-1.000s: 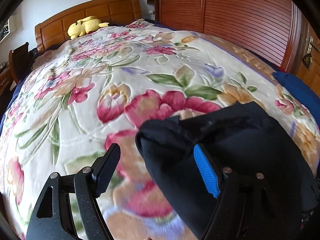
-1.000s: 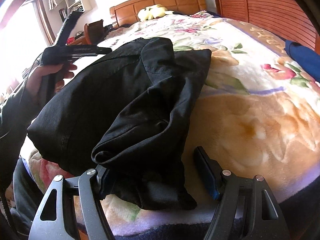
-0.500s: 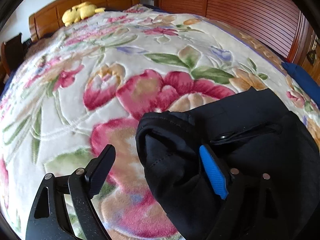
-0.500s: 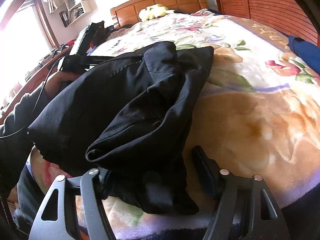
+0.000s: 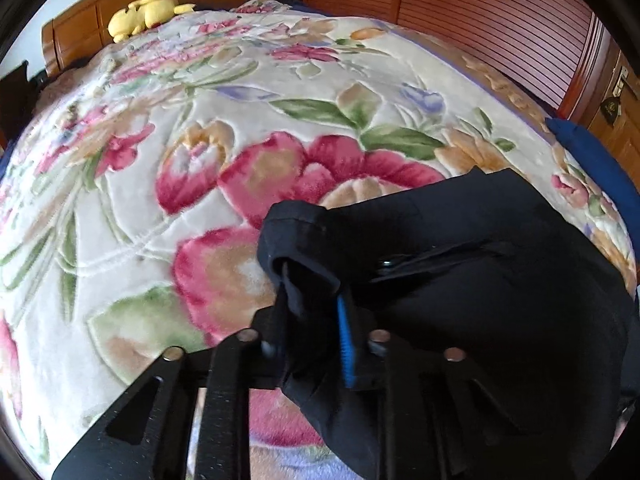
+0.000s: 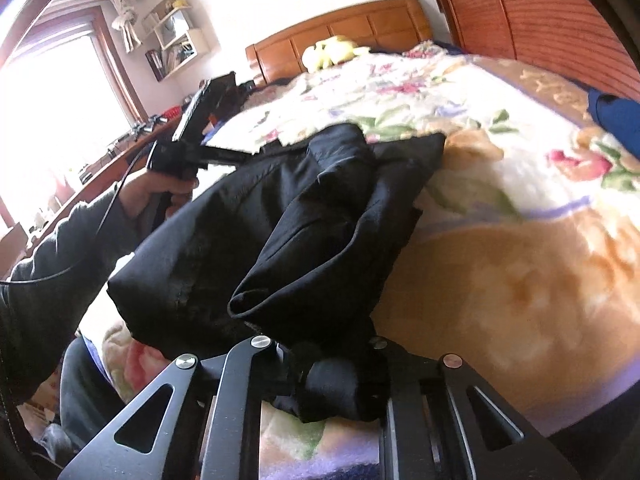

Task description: Fold large clothes

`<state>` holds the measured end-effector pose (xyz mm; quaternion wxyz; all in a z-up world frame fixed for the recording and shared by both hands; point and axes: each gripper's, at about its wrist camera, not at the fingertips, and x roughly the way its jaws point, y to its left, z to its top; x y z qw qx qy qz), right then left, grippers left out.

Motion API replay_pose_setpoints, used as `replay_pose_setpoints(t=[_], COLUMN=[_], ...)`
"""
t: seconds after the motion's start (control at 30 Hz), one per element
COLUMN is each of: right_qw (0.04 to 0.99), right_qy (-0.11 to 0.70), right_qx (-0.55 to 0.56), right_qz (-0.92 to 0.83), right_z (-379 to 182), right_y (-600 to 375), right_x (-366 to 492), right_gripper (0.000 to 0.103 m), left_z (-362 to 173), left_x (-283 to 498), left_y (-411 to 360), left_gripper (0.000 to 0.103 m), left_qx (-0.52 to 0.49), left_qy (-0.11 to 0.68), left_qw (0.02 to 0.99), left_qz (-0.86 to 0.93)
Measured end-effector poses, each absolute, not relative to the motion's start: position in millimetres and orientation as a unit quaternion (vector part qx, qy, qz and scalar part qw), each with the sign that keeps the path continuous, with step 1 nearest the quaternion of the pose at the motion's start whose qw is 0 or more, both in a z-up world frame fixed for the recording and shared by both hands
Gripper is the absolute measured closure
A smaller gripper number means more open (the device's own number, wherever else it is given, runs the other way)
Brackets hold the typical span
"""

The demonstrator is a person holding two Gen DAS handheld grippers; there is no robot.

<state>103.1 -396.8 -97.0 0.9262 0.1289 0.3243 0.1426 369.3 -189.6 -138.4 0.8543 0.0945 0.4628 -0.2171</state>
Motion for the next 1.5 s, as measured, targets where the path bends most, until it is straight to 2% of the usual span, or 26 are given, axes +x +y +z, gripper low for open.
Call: replay_pose_setpoints(t=[0.13, 0.4, 0.63, 0.73, 0.93, 1.13, 1.2, 1.33, 1.43, 1.47, 1.5], right_qw=[0.938, 0.968, 0.986, 0.985, 0.968, 0.928, 0.921, 0.923, 0.917, 0.915, 0.913], right_qy=[0.289, 0.217, 0.168, 0.168, 0.212, 0.317, 0.33, 0.314, 0.314, 0.307, 0.298], right_qx=[0.134, 0.09, 0.019, 0.011, 0.032, 0.082, 0.086, 0.093, 0.081, 0.063, 0.05], right_qz=[0.135, 0.094, 0.002, -0.046, -0.134, -0.178, -0.188, -0.202, -0.232, -0.253, -0.274], right_z=[-82, -21, 63, 89, 90, 8, -9, -1, -3, 1, 8], right_y=[-414, -483, -589, -643, -736, -804, -810, -802, -783, -775, -767], right_x=[100, 86, 44, 18, -28, -32, -33, -34, -30, -35, -41], right_gripper=[0.09, 0.09, 0.09, 0.09, 0.09, 0.085, 0.077, 0.064, 0.051, 0.039, 0.031], left_z=[-111, -11, 66, 81, 56, -25, -39, -34, -26, -23, -21], left_x=[355, 328, 318, 312, 313, 318, 320, 319, 311, 306, 297], left_y=[-192, -245, -375, -441, -563, -634, -629, -604, -583, -573, -574], left_gripper=[0.087, 0.088, 0.089, 0.089, 0.089, 0.088, 0.084, 0.07, 0.065, 0.062, 0.051], left_qx=[0.105, 0.13, 0.135, 0.139, 0.137, 0.18, 0.177, 0.165, 0.174, 0.177, 0.179], left_qy=[0.434, 0.329, 0.259, 0.243, 0.263, 0.333, 0.336, 0.336, 0.329, 0.322, 0.317], left_qw=[0.871, 0.912, 0.919, 0.912, 0.879, 0.844, 0.839, 0.833, 0.83, 0.831, 0.833], left_qz=[-0.205, -0.206, -0.266, -0.301, -0.373, -0.379, -0.389, -0.407, -0.416, -0.416, -0.416])
